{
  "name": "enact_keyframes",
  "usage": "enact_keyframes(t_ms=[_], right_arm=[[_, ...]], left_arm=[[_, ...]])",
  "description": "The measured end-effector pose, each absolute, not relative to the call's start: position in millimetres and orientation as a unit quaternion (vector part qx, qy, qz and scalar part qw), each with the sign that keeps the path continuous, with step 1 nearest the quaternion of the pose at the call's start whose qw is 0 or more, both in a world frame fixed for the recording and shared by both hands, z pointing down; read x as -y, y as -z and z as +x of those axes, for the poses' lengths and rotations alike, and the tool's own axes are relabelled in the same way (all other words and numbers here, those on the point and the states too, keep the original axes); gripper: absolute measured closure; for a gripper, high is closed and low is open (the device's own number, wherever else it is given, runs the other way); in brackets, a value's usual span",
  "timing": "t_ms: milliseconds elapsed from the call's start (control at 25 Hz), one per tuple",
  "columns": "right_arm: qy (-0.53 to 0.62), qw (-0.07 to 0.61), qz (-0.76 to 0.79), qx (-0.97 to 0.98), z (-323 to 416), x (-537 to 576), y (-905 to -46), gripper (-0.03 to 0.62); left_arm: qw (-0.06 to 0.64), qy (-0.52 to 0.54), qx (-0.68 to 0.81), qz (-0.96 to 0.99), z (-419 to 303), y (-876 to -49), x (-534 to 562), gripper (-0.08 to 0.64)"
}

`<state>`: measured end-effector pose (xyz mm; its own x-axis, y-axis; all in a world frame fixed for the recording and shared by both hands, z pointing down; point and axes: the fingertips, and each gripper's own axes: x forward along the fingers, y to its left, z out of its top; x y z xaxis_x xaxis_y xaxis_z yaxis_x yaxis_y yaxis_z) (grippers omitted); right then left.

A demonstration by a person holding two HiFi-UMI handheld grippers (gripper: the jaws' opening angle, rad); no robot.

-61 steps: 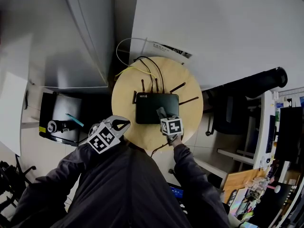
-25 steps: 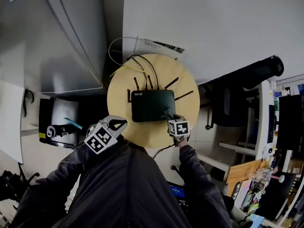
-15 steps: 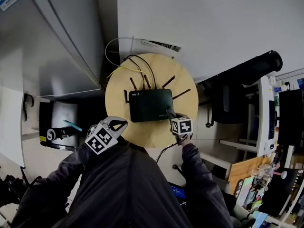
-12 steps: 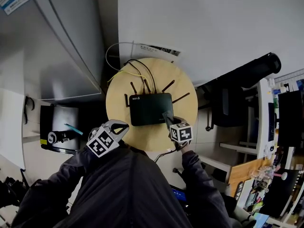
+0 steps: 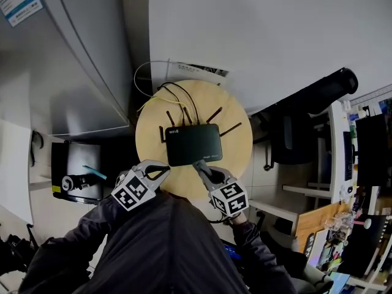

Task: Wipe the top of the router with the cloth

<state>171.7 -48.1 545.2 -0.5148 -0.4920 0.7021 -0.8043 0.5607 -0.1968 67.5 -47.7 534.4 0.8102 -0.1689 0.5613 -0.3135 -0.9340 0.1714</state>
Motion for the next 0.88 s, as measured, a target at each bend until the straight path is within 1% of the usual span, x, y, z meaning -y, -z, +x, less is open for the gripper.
enact_keyframes(t_ms=[880], right_arm=[[-0.26,0.309,0.381,0.832,150,47,-541,0.557]], left_arm=[[0.131,-0.272,0.114,0.946,62,-537,55,0.56]])
